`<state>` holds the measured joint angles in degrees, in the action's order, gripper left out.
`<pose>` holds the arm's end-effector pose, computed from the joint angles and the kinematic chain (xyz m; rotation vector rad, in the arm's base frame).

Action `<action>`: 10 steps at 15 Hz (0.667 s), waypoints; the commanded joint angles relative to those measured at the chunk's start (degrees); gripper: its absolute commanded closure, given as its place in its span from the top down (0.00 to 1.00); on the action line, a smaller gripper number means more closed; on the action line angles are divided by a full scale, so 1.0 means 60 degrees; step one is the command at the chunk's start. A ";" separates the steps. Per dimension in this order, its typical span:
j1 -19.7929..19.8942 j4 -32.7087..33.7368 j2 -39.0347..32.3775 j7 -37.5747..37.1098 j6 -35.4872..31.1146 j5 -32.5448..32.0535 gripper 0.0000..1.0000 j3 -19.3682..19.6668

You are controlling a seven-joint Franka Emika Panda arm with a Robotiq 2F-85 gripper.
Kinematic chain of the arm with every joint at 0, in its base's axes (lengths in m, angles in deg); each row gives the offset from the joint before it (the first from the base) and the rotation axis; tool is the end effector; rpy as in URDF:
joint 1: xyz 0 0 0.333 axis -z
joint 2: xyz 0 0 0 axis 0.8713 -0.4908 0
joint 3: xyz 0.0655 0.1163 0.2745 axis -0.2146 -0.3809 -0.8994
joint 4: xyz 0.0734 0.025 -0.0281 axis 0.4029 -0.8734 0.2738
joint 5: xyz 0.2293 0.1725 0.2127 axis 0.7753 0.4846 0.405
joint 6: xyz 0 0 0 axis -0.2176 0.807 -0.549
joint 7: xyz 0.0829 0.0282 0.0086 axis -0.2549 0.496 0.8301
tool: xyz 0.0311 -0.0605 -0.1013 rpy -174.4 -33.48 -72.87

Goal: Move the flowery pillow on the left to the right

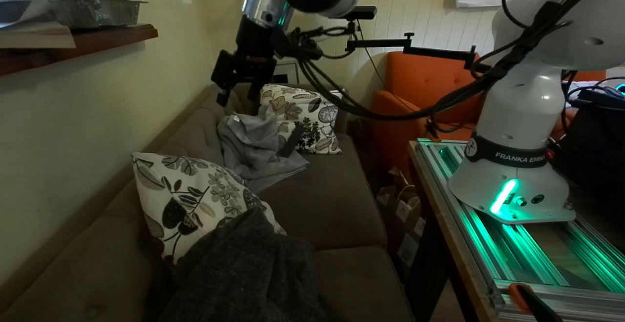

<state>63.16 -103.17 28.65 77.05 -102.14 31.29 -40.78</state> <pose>0.4658 -0.0178 0.3315 -2.8962 0.5874 -0.6408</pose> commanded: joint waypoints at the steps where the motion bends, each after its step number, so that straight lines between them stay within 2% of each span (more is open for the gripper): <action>1: -0.0028 0.1164 -0.2077 -0.1162 -0.1217 -0.0864 1.00 -0.0066; 5: -0.0912 0.2815 -0.3863 -0.1890 -0.1365 -0.1546 1.00 0.0846; 8: -0.1389 0.4275 -0.4983 -0.1991 -0.1059 -0.1358 1.00 0.1025; 10: -0.2035 0.5091 -0.5516 -0.2228 -0.0823 -0.1409 1.00 0.1397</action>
<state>55.85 -81.19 1.52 67.02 -109.56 23.79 -35.47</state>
